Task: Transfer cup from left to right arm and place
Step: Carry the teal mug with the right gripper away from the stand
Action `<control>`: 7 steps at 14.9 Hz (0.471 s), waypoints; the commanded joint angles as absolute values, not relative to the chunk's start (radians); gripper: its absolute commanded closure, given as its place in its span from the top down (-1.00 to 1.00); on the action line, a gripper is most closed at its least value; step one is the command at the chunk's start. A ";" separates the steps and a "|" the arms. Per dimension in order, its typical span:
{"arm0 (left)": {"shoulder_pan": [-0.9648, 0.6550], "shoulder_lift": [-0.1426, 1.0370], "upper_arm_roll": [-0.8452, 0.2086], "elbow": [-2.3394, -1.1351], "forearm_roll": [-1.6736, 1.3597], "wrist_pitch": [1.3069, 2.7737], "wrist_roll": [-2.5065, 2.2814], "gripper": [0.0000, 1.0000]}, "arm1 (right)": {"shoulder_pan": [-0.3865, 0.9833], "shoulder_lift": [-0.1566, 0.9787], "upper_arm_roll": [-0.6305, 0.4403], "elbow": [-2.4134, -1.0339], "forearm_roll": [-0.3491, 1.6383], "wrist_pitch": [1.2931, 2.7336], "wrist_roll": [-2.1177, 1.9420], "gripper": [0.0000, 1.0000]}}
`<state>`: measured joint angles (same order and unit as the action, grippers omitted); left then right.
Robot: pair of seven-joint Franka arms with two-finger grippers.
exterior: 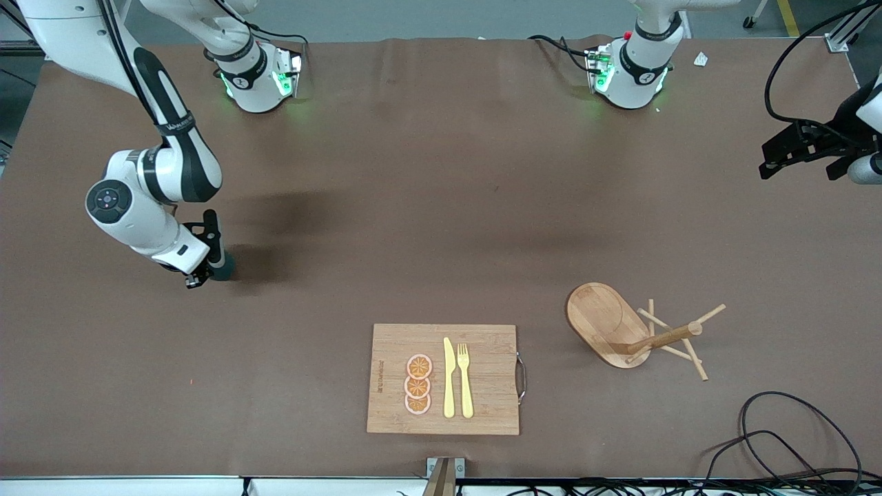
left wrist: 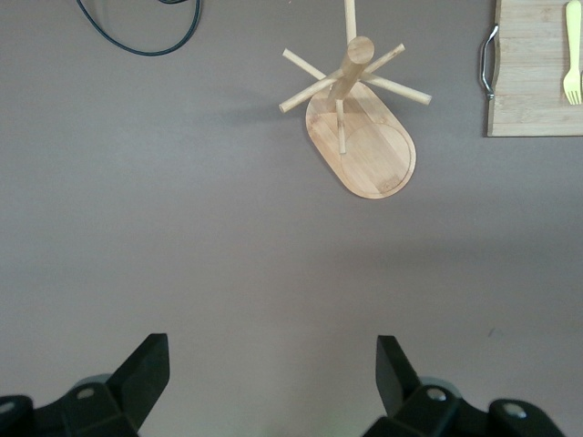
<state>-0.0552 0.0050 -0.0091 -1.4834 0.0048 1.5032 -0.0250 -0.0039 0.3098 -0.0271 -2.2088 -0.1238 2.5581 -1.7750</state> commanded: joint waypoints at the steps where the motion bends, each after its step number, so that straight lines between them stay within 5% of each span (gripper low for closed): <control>1: -0.046 0.006 -0.008 -1.463 0.006 1.486 -0.014 1.00 | -0.026 0.311 -0.017 -2.209 -0.135 2.568 -1.801 -0.99; 5: -0.061 0.003 -0.014 -1.462 0.009 1.486 -0.037 1.00 | -0.038 0.324 -0.017 -2.212 -0.135 2.569 -1.809 -0.99; 7: -0.060 0.006 -0.021 -1.462 0.009 1.489 -0.037 1.00 | -0.043 0.324 -0.017 -2.212 -0.135 2.569 -1.813 -0.75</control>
<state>-0.0567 0.0048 -0.0159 -1.4767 0.0048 1.5032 -0.0268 -0.0166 0.3226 -0.0283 -2.2093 -0.1238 2.5582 -1.7877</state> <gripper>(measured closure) 0.000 0.956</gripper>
